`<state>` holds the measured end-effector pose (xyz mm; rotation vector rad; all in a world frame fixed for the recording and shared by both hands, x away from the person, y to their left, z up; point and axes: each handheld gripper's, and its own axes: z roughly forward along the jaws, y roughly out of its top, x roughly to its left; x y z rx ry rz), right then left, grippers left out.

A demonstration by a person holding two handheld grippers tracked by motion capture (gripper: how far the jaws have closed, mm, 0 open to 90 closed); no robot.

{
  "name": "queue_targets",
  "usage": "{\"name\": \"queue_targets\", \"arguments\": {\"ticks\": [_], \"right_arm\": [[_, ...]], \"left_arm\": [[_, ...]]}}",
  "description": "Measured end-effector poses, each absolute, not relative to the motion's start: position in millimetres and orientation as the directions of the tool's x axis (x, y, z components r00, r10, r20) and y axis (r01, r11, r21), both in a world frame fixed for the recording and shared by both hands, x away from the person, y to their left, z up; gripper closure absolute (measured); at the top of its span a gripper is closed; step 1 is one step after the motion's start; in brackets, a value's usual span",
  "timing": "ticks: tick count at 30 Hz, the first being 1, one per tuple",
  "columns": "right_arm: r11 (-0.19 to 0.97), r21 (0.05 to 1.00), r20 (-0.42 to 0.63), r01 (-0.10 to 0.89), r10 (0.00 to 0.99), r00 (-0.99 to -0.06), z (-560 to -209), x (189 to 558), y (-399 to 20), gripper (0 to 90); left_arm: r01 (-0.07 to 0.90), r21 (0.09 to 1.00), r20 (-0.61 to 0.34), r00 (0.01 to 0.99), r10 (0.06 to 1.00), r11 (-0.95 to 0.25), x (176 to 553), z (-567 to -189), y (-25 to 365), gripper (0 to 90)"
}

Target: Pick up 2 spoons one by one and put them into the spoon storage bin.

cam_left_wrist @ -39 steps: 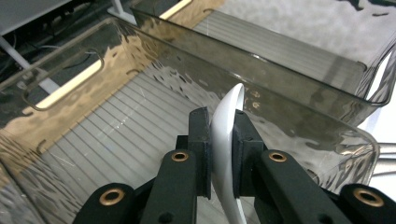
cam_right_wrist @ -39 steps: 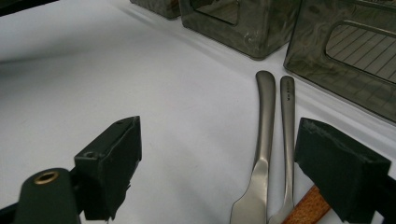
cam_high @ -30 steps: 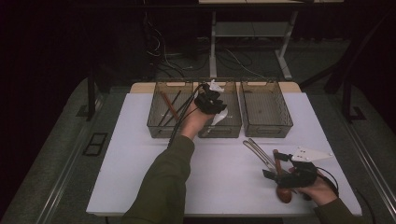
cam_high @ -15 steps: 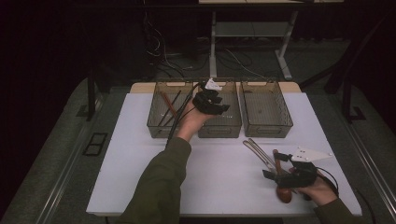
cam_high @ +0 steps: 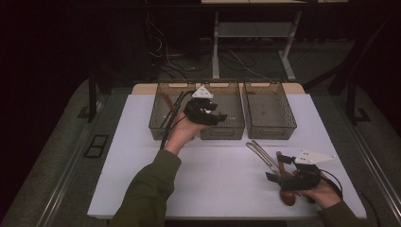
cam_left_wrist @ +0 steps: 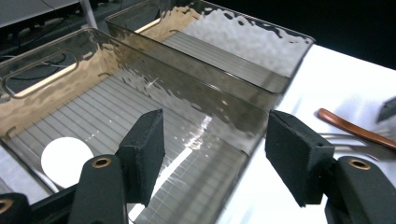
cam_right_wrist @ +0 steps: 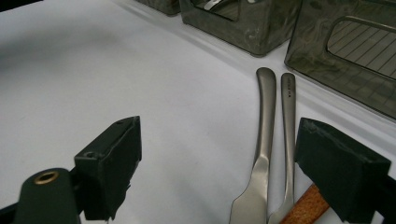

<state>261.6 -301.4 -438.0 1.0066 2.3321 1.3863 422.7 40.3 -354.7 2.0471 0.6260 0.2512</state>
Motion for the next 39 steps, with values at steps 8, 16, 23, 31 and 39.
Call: {"name": "queue_targets", "arguments": {"ticks": [8,16,23,31,39], "right_arm": [[0.311,0.845,0.129,0.435,0.671,-0.730,-438,262,-301,14.8],[0.313,0.842,0.131,0.439,0.671,-0.730,-439,262,-301,14.8],[0.309,0.844,0.132,0.439,0.673,-0.727,-439,261,-301,14.8],[0.311,0.841,0.132,0.442,0.674,-0.727,-438,261,-301,14.8],[0.313,0.806,0.169,0.502,0.692,-0.702,-428,262,-310,20.4]], "left_arm": [[0.299,0.856,-0.048,0.858,0.511,-0.422,391,-359,59,30.8],[0.300,0.854,-0.044,0.856,0.515,-0.426,362,-374,79,22.3],[0.307,0.850,-0.042,0.850,0.526,-0.428,343,-384,98,18.2],[0.325,0.848,-0.055,0.840,0.539,-0.419,322,-396,117,13.0],[0.349,0.838,-0.074,0.833,0.548,-0.419,300,-414,132,2.4]]}}
